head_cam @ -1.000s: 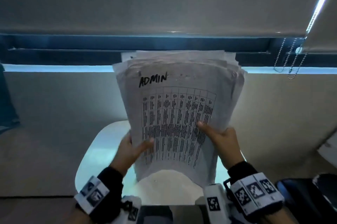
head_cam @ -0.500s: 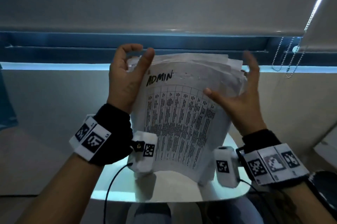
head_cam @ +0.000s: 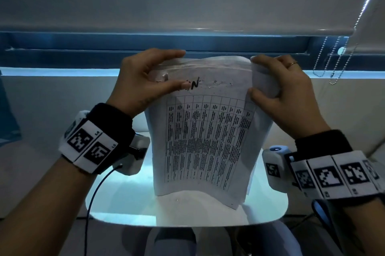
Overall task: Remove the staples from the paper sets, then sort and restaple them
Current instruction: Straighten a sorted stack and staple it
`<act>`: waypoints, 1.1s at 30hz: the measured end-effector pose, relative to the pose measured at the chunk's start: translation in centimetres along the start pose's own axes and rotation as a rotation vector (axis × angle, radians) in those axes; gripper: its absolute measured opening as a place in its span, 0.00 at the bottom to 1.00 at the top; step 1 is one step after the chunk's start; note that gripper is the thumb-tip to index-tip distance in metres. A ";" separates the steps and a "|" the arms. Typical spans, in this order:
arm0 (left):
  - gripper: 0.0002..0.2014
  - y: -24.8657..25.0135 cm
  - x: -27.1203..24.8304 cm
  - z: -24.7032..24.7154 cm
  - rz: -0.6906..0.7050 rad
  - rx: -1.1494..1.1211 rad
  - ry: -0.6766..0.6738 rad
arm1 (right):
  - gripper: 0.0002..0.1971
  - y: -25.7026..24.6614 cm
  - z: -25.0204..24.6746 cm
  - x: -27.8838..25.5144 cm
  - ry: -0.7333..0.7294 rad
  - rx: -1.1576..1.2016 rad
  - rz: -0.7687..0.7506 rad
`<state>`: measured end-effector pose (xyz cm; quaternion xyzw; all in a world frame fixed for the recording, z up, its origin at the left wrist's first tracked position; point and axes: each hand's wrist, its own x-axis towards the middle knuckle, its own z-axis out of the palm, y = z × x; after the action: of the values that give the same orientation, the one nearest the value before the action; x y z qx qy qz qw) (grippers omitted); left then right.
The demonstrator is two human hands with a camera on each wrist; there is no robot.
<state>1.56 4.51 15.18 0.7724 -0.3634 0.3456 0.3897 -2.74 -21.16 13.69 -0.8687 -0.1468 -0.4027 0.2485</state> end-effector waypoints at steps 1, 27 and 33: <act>0.25 0.0 0.0 -0.1 -0.017 -0.008 0.009 | 0.27 -0.2 0.0 0.0 0.019 0.004 0.000; 0.15 -0.8 0.3 -0.1 -0.214 -0.239 0.081 | 0.03 -0.7 0.8 0.8 0.283 0.212 0.103; 0.26 -0.6 -0.1 -0.1 -0.233 -0.293 0.042 | 0.17 -0.8 0.4 2.4 0.095 0.414 0.233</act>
<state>1.99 4.88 14.99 0.7367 -0.3098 0.2576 0.5430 -1.36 -20.20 15.57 -0.7902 -0.1132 -0.3732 0.4728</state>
